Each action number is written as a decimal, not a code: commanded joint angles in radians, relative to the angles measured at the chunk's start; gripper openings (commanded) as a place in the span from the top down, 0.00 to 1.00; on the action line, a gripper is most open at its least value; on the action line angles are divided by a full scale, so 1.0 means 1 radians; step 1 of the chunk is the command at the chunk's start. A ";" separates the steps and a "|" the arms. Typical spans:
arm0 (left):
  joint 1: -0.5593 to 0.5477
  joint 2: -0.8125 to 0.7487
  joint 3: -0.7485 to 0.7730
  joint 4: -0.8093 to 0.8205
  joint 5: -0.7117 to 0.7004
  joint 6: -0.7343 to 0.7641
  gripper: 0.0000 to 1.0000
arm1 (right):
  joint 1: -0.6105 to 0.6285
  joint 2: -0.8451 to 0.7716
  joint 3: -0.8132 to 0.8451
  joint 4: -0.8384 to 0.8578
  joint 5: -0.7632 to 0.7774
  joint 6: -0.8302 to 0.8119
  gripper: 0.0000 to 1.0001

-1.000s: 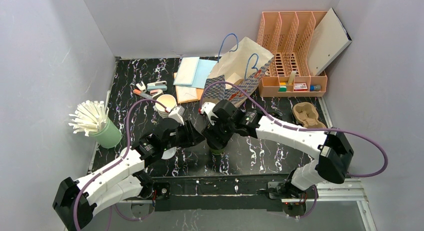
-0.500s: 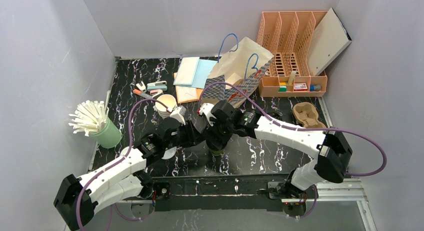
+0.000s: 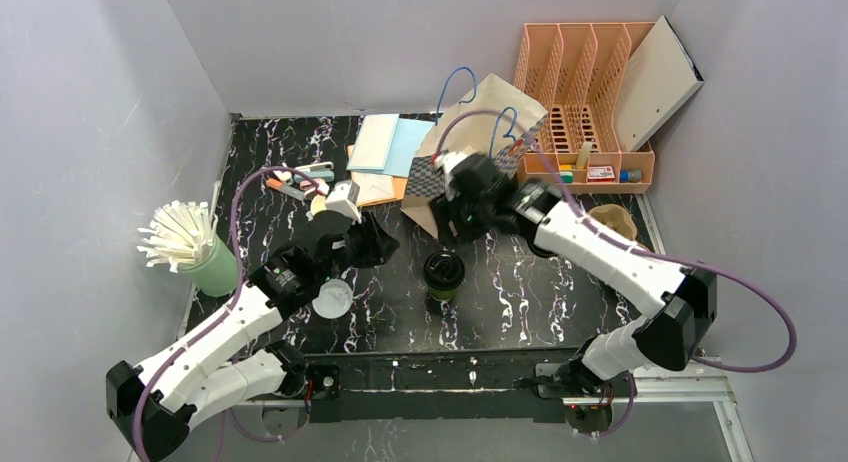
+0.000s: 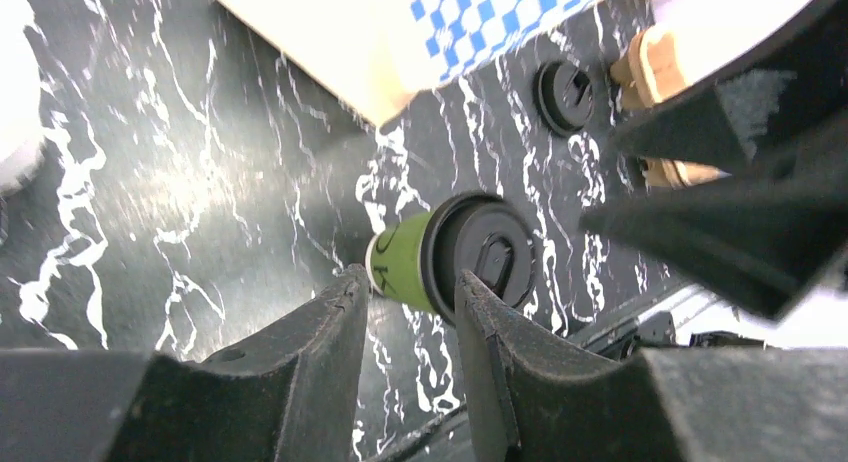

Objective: Pack the takeout coffee

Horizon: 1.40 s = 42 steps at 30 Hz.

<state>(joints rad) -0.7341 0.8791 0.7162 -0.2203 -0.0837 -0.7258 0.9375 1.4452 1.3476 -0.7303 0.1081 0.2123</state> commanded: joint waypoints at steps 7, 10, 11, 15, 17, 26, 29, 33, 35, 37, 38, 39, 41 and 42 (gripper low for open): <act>0.024 0.071 0.188 -0.087 -0.109 0.127 0.63 | -0.218 -0.112 0.085 -0.157 -0.244 0.057 0.16; 0.023 0.087 0.182 -0.066 -0.083 0.120 0.61 | -0.165 -0.165 0.005 -0.082 -0.218 0.026 0.08; 0.025 0.091 0.178 -0.061 -0.072 0.113 0.61 | -0.133 -0.165 -0.007 -0.077 -0.192 0.016 0.03; 0.038 0.082 0.137 -0.025 -0.020 0.069 0.61 | 0.011 -0.137 -0.049 -0.054 -0.033 -0.013 0.02; 0.052 0.066 0.104 -0.009 -0.001 0.051 0.61 | 0.057 -0.111 -0.059 -0.043 0.010 -0.037 0.02; 0.096 0.039 0.051 -0.033 0.027 0.050 0.59 | 0.121 -0.003 -0.064 0.000 0.119 -0.085 0.02; 0.101 0.037 0.051 -0.039 0.031 0.054 0.59 | 0.122 0.014 -0.069 0.018 0.113 -0.099 0.02; 0.105 0.035 0.051 -0.049 0.032 0.059 0.59 | 0.124 0.032 -0.073 0.044 0.075 -0.113 0.02; 0.106 0.032 0.049 -0.051 0.032 0.059 0.59 | 0.124 0.046 -0.069 0.045 0.077 -0.117 0.02; 0.107 0.032 0.051 -0.055 0.032 0.061 0.59 | 0.124 0.062 -0.064 0.043 0.075 -0.118 0.02; 0.108 0.031 0.052 -0.058 0.032 0.063 0.59 | 0.123 0.067 -0.063 0.043 0.074 -0.119 0.02; 0.108 0.030 0.054 -0.062 0.034 0.064 0.59 | 0.124 0.073 -0.064 0.043 0.074 -0.117 0.02; 0.108 0.024 0.055 -0.074 0.033 0.070 0.59 | 0.123 0.083 -0.060 0.039 0.072 -0.109 0.03; 0.110 0.020 0.054 -0.076 0.029 0.071 0.59 | 0.124 0.088 -0.062 0.039 0.065 -0.108 0.03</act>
<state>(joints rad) -0.6338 0.9314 0.7723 -0.2615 -0.0586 -0.6716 1.0561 1.5150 1.2785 -0.7170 0.1829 0.1116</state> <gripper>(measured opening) 0.407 0.978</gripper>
